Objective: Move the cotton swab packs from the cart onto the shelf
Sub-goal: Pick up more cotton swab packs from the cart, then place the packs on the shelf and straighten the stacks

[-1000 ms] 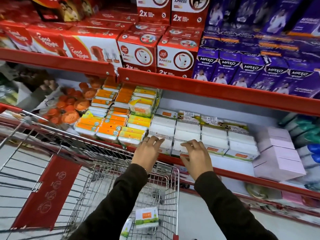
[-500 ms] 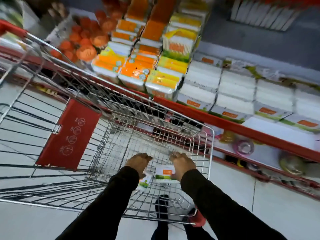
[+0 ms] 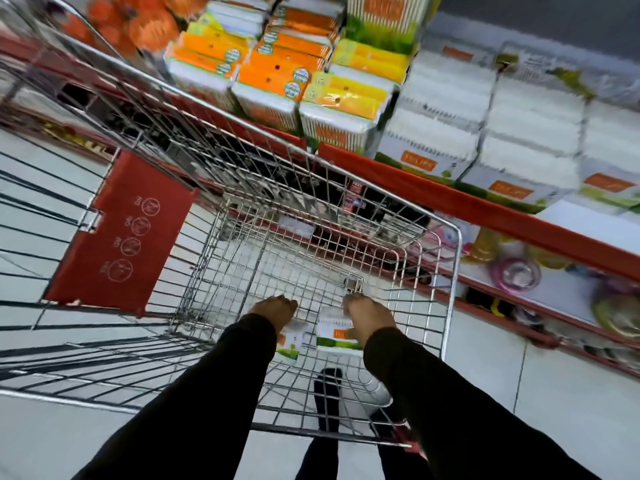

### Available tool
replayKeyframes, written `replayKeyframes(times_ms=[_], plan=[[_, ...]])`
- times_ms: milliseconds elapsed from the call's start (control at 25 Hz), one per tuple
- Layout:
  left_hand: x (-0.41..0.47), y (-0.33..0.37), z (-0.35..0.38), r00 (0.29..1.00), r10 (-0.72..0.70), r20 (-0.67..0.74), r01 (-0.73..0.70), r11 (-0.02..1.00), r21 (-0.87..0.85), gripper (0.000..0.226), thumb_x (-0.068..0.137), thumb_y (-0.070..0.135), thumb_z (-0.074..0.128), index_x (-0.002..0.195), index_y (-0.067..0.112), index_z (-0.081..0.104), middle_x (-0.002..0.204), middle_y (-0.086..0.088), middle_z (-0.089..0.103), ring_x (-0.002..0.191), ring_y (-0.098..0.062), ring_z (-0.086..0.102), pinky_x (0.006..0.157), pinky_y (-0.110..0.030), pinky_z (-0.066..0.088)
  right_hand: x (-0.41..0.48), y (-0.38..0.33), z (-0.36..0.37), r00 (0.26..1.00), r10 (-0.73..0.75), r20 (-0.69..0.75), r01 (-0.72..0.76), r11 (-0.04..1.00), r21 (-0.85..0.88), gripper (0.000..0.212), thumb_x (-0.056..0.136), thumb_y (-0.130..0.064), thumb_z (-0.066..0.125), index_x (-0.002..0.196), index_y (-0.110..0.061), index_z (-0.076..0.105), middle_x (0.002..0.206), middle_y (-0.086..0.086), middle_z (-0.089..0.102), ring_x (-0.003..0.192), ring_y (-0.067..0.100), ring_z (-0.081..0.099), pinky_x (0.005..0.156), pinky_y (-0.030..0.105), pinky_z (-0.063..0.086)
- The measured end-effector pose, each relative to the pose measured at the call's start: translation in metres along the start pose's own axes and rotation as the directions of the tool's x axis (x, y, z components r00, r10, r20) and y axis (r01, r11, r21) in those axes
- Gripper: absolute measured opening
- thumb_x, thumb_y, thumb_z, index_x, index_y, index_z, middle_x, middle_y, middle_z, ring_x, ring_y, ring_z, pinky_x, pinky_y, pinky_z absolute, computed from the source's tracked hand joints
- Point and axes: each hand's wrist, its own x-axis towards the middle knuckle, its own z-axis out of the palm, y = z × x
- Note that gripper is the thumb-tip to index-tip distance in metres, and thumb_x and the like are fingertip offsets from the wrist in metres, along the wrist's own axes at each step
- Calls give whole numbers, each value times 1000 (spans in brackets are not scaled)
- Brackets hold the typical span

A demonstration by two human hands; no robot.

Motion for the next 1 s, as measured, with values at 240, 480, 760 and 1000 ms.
replayKeyframes(times_ms=[240, 480, 760, 1000], plan=[[-55, 0, -30, 982, -60, -182, 53, 998, -41, 35, 93, 18, 60, 124, 8, 47, 126, -11, 62, 114, -30, 62, 94, -40, 53, -38, -2, -42, 996, 78, -34, -74, 991, 112, 24, 82, -22, 77, 101, -12, 66, 113, 11, 66, 103, 30, 65, 87, 34, 51], [-143, 21, -101, 914, -152, -376, 105, 984, -142, 59, 85, 23, 71, 135, 22, 39, 119, -7, 68, 106, -25, 66, 90, -39, 58, -120, -11, -127, 951, 88, -295, -22, 976, 218, 52, 71, -25, 84, 119, -28, 63, 117, 2, 71, 105, 23, 66, 85, 33, 55], [-225, 102, -204, 854, -20, -520, 28, 1000, 7, 41, 91, 26, 63, 130, 18, 56, 132, -9, 56, 118, -29, 59, 94, -39, 53, -236, 41, -218, 805, 228, -548, -77, 956, 285, 46, 72, -26, 82, 115, -30, 69, 119, -1, 70, 110, 22, 64, 85, 33, 54], [-222, 220, -259, 733, 205, -648, -210, 975, 72, 44, 84, 24, 68, 127, 25, 60, 130, -5, 55, 119, -28, 58, 97, -38, 52, -304, 137, -249, 658, 416, -628, -279, 909, 310, 48, 69, -20, 80, 115, -30, 69, 119, 0, 71, 111, 24, 65, 89, 33, 53]])
